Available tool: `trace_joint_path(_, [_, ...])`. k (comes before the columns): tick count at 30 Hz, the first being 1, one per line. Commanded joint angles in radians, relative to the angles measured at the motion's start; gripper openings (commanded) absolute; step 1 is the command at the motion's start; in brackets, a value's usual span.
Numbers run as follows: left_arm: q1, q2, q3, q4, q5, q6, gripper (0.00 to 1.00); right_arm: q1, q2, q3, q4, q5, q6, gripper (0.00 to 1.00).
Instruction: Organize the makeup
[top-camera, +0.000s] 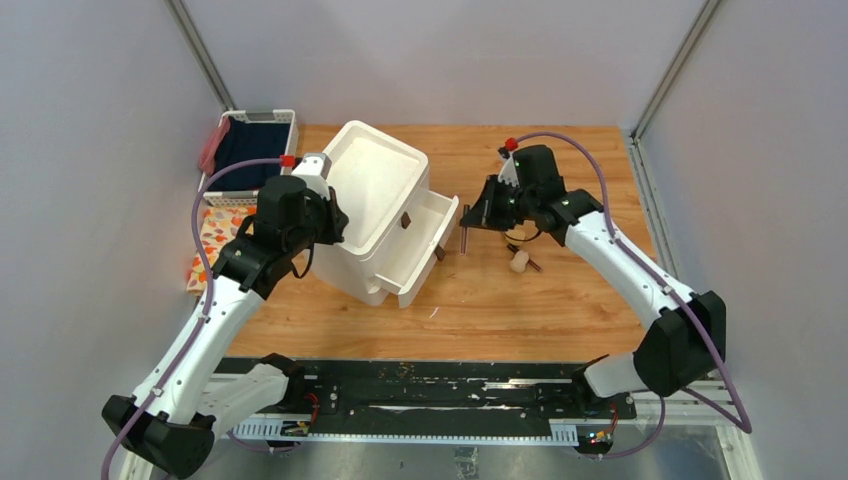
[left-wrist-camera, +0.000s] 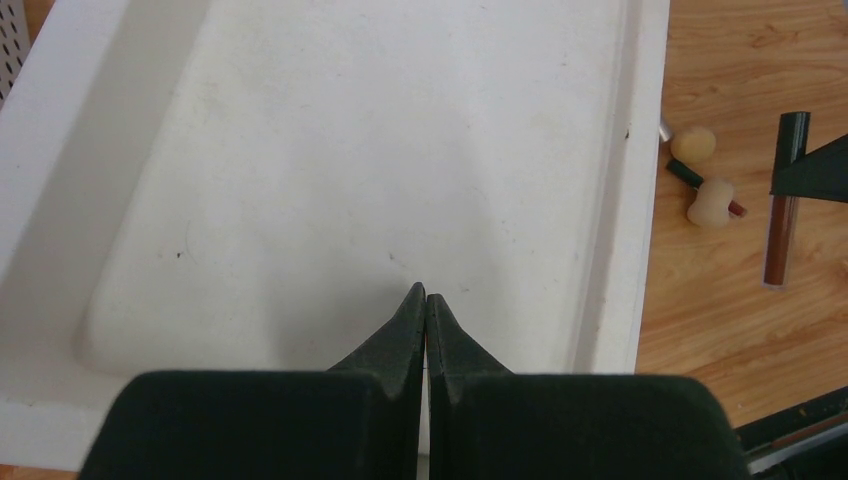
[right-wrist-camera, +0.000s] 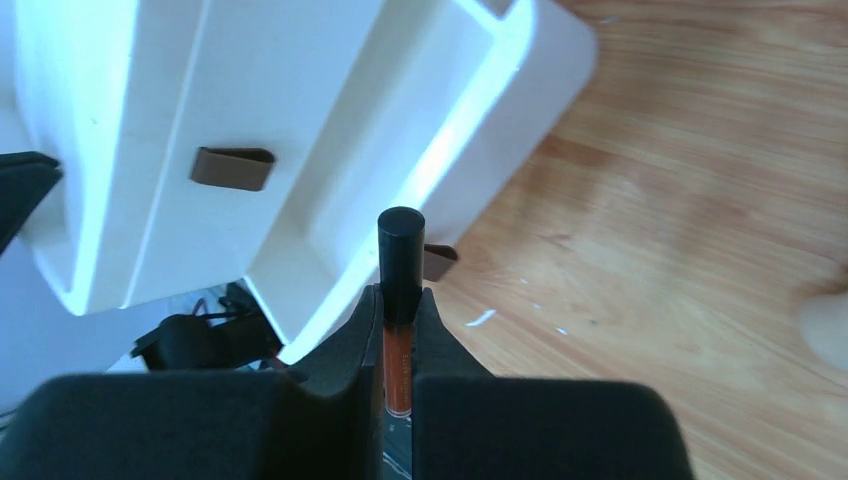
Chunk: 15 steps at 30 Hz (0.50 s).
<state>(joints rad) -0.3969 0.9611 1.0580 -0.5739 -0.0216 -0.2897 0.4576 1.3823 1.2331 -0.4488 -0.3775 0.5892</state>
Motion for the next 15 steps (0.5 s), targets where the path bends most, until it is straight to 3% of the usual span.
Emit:
trace_joint_path(1, [-0.008,-0.006,-0.01,0.007,0.012,-0.006,0.0,0.067,0.07,0.034,0.144,-0.135,0.115,0.0])
trace_joint_path(7, [-0.007,-0.024,-0.011,0.002,0.001,0.004,0.0,0.142,0.206,0.126,0.232,-0.169,0.179,0.0])
trace_joint_path(15, [-0.007,-0.039,-0.011,-0.011,-0.018,0.02,0.0,0.174,0.3,0.197,0.231,-0.163,0.212,0.0])
